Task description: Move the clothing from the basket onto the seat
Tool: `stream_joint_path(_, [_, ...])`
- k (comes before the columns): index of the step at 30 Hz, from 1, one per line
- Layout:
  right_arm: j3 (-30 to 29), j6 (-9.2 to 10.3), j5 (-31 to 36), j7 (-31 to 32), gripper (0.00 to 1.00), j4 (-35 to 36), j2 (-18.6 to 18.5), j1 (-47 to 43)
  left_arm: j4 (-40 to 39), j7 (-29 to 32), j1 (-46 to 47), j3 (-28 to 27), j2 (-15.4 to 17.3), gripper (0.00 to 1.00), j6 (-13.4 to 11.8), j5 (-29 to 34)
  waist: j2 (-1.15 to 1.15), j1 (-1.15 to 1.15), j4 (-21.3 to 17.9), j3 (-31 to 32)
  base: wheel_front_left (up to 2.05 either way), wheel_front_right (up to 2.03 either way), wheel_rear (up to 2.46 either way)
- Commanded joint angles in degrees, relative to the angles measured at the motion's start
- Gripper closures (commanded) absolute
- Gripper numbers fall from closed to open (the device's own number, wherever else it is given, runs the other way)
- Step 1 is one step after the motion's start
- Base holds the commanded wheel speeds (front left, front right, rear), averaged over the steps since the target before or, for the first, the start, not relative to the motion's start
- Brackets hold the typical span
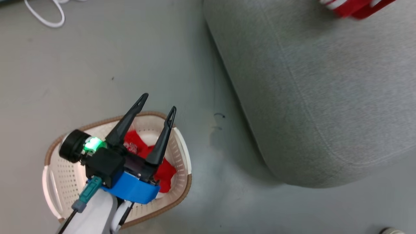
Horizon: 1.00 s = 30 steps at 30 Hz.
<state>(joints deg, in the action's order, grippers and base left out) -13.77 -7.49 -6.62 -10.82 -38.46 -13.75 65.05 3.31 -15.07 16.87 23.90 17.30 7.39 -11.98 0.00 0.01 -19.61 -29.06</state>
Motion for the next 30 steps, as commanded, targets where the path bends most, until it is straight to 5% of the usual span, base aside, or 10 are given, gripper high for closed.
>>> stream_joint_path(1, [-1.8, -0.01, 0.2, 0.2, 1.00, -0.3, -3.3, 2.1, -0.8, -0.2, 2.2, 0.2, 0.7, 0.00, 0.1, 0.5, 0.00, -0.01, 2.7, -5.6, 0.00, 0.00, 0.00])
stream_joint_path(8, [-10.6, -0.01, 1.6, 0.7, 1.00, -2.8, -10.2, 4.8, -3.5, -0.2, 6.3, -0.1, 1.9, 0.00, 0.1, 1.5, 0.00, -0.01, 4.4, -12.1, 0.00, 0.00, 0.00])
stream_joint_path(18, [-18.4, -0.01, 3.4, -1.0, 1.00, -10.7, -8.0, 1.8, -6.9, -0.2, 7.3, -0.7, 4.1, 0.00, -0.4, 2.3, 0.00, -0.01, 3.9, -16.4, 0.00, 0.00, 0.00])
stream_joint_path(20, [-19.3, -0.01, 5.0, -0.9, 0.50, -12.9, -7.4, 1.3, -7.0, -0.2, 6.9, -0.6, 4.4, 0.00, -0.3, 2.3, 0.00, -0.01, 3.7, -16.5, 0.00, 0.00, 0.00])
stream_joint_path(21, [-19.5, -0.01, 5.7, -1.1, 0.00, -14.0, -7.0, 1.3, -7.0, -0.2, 6.8, -0.5, 4.4, 0.00, -0.3, 2.2, 0.00, -0.01, 3.6, -16.5, 0.00, 0.00, 0.00])
stream_joint_path(30, [-19.7, -0.01, 11.2, -3.3, 0.00, -18.8, -6.4, -0.9, -5.0, -0.2, 6.1, 0.0, 3.7, 0.00, -0.3, 0.9, 0.00, -0.01, 3.7, -11.8, 0.00, 0.00, 0.00])
